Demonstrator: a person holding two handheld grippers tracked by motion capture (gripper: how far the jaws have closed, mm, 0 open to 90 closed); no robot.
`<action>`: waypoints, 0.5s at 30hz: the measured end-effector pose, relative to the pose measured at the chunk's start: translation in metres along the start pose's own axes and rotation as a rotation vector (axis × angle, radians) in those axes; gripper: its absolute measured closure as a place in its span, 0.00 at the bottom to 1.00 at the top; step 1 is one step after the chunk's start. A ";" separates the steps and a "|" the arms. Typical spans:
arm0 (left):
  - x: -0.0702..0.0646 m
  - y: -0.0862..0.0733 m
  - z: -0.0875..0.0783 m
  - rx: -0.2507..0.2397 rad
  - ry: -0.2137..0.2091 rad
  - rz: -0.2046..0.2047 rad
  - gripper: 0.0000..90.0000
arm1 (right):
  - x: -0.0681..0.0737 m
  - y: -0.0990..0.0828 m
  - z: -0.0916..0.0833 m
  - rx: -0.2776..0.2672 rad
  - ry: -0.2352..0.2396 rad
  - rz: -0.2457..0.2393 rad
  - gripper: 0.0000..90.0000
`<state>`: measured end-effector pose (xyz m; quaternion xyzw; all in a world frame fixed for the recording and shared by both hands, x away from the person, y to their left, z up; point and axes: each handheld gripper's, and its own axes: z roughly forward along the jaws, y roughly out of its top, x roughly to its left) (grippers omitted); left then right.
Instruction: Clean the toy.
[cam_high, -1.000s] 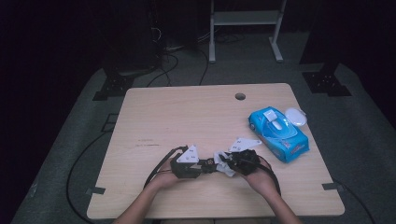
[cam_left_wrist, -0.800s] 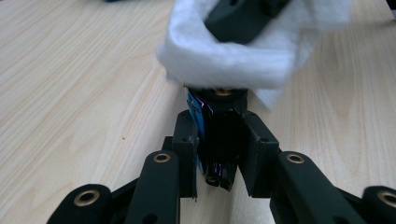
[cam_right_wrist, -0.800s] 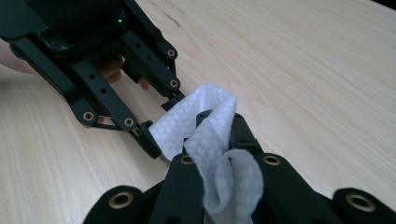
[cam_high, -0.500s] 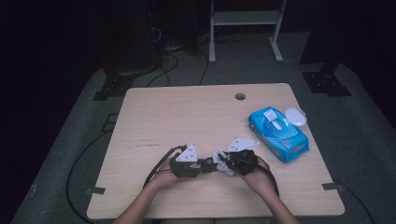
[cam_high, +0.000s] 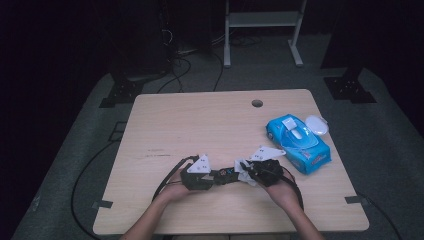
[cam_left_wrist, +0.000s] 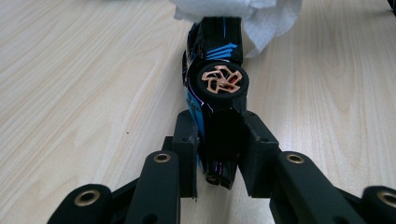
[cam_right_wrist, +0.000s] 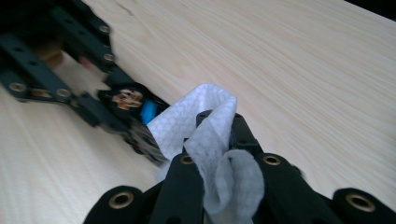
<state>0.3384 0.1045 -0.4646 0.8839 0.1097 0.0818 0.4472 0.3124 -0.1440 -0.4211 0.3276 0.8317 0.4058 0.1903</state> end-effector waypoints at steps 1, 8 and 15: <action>0.000 0.000 0.000 0.000 0.000 0.002 0.78 | 0.005 0.002 0.003 -0.006 0.021 -0.013 0.95; 0.001 -0.001 -0.001 -0.003 -0.004 -0.003 0.78 | 0.023 0.010 0.014 -0.022 0.087 -0.059 0.95; 0.001 0.000 -0.001 0.005 -0.004 0.007 0.78 | -0.014 -0.011 -0.009 -0.024 -0.012 0.036 0.95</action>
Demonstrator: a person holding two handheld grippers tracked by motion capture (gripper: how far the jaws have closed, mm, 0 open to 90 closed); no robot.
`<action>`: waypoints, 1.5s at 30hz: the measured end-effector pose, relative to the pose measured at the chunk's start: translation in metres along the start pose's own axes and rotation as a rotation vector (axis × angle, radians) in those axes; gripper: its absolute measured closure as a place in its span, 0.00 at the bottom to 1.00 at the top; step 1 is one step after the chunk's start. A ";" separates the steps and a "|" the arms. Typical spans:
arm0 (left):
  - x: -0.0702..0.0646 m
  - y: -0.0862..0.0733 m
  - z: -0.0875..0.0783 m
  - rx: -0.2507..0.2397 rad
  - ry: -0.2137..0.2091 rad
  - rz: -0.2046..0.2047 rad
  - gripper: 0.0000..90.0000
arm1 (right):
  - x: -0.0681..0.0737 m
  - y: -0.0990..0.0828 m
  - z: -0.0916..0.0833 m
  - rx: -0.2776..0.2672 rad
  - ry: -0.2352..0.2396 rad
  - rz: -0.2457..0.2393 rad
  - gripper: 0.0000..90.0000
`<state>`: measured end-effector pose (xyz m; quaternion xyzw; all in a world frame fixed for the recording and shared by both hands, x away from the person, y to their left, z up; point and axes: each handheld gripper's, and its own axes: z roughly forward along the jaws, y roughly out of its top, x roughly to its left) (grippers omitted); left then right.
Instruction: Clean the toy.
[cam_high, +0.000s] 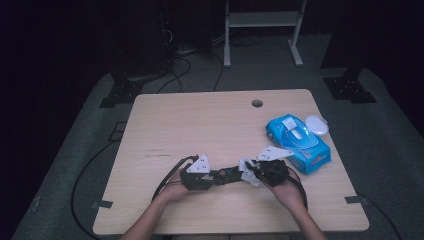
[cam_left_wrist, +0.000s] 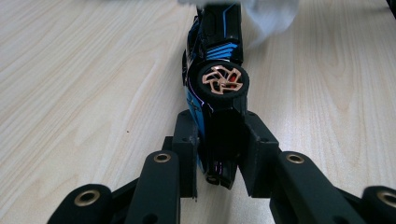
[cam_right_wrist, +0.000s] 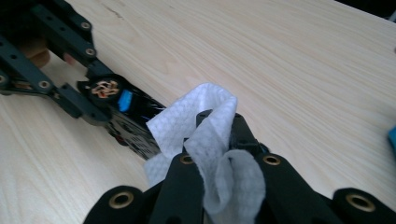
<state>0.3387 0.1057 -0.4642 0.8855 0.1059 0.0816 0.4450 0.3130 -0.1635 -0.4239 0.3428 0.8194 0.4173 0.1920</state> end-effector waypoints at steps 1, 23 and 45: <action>0.000 0.000 0.000 0.000 0.000 0.000 0.78 | -0.001 -0.001 -0.001 0.005 -0.010 0.000 0.95; 0.001 0.000 0.000 0.001 -0.003 -0.001 0.78 | -0.009 -0.007 -0.007 -0.014 -0.021 0.039 0.95; 0.003 -0.001 -0.001 0.001 -0.010 -0.004 0.78 | -0.013 -0.009 -0.009 -0.010 -0.021 0.038 0.95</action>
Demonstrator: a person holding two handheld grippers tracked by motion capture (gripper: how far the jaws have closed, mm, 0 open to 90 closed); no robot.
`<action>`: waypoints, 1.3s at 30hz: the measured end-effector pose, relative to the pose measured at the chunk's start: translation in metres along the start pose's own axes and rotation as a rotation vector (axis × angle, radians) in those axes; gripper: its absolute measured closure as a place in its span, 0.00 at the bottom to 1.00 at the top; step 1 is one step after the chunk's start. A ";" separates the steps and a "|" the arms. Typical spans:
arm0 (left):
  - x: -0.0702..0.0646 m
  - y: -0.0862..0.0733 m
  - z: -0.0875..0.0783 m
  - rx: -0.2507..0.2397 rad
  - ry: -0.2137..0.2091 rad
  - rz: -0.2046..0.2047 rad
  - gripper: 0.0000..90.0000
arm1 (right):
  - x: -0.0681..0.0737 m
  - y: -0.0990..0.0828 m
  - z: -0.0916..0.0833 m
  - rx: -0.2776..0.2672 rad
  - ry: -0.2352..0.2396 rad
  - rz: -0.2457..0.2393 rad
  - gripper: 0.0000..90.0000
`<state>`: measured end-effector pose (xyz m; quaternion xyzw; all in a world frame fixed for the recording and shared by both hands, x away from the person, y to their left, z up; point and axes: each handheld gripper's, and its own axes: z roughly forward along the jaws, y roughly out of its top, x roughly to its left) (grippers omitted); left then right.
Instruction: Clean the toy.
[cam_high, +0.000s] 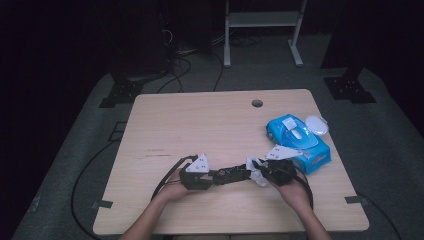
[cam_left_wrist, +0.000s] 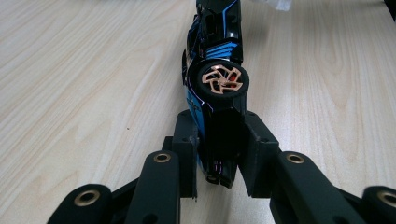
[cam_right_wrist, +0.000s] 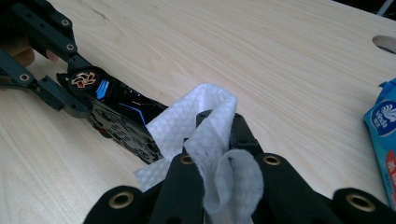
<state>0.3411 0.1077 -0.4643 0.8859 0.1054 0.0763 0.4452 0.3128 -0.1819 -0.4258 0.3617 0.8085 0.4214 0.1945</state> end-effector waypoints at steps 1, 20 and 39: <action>0.000 0.000 0.000 -0.001 0.000 -0.001 0.78 | 0.003 0.000 0.001 -0.002 -0.001 -0.008 0.95; -0.001 0.000 -0.001 0.006 0.003 0.012 0.78 | 0.047 0.023 0.031 0.000 0.112 -0.095 0.95; -0.002 0.022 0.000 0.046 0.038 0.005 0.59 | -0.013 -0.012 -0.011 -0.026 0.031 0.063 0.95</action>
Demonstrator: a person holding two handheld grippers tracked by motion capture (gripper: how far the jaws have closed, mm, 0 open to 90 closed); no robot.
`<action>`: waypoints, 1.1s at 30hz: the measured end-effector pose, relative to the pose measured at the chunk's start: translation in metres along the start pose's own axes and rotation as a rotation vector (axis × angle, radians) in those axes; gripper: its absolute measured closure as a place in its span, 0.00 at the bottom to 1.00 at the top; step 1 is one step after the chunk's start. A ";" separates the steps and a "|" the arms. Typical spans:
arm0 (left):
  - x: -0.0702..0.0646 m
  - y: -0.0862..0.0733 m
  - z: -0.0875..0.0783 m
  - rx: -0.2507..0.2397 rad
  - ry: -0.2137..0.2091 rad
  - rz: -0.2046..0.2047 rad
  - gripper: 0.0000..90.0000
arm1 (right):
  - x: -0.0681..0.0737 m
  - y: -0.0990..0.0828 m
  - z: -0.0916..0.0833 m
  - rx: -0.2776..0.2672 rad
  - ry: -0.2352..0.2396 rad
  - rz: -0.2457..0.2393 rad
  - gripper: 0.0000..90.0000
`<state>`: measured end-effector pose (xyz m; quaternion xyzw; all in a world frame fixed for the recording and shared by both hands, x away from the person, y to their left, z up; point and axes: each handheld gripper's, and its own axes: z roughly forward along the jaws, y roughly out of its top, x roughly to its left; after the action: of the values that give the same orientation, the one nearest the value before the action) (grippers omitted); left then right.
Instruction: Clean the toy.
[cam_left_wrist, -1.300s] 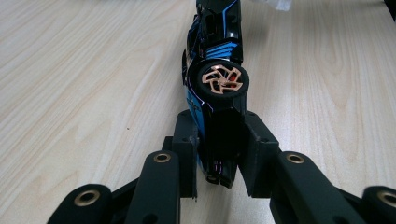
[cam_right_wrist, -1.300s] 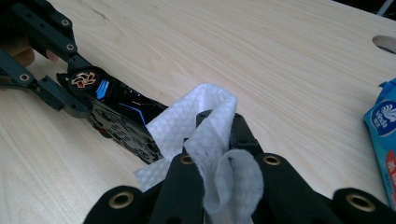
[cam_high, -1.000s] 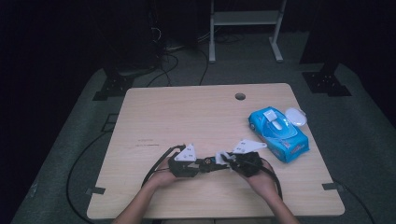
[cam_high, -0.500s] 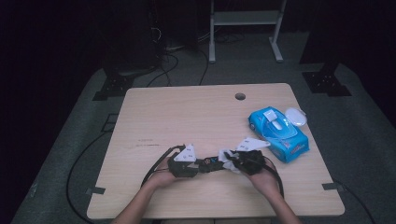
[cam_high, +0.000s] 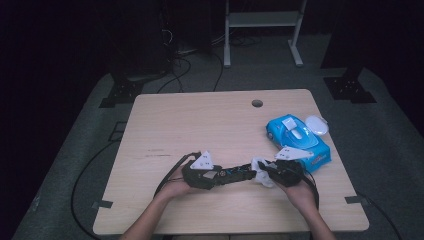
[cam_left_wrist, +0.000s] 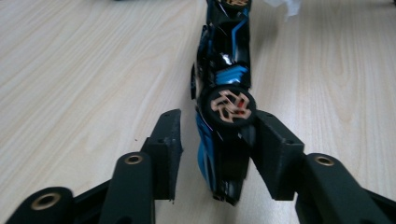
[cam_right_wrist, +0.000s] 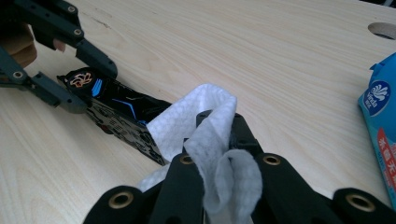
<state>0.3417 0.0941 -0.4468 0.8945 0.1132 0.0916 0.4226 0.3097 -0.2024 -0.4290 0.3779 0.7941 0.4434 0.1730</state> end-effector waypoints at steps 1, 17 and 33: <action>0.000 0.000 0.000 0.000 0.000 0.000 0.59 | 0.000 0.000 0.000 0.000 0.000 0.000 0.95; -0.003 0.062 0.049 0.192 -0.012 0.085 0.53 | -0.014 -0.013 -0.018 -0.003 -0.007 0.025 0.95; -0.007 0.077 0.058 0.267 -0.028 0.114 0.64 | -0.011 -0.010 -0.011 -0.001 0.030 0.033 0.95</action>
<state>0.3598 0.0020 -0.4244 0.9489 0.0673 0.0870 0.2957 0.3055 -0.2206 -0.4320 0.3840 0.7901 0.4523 0.1539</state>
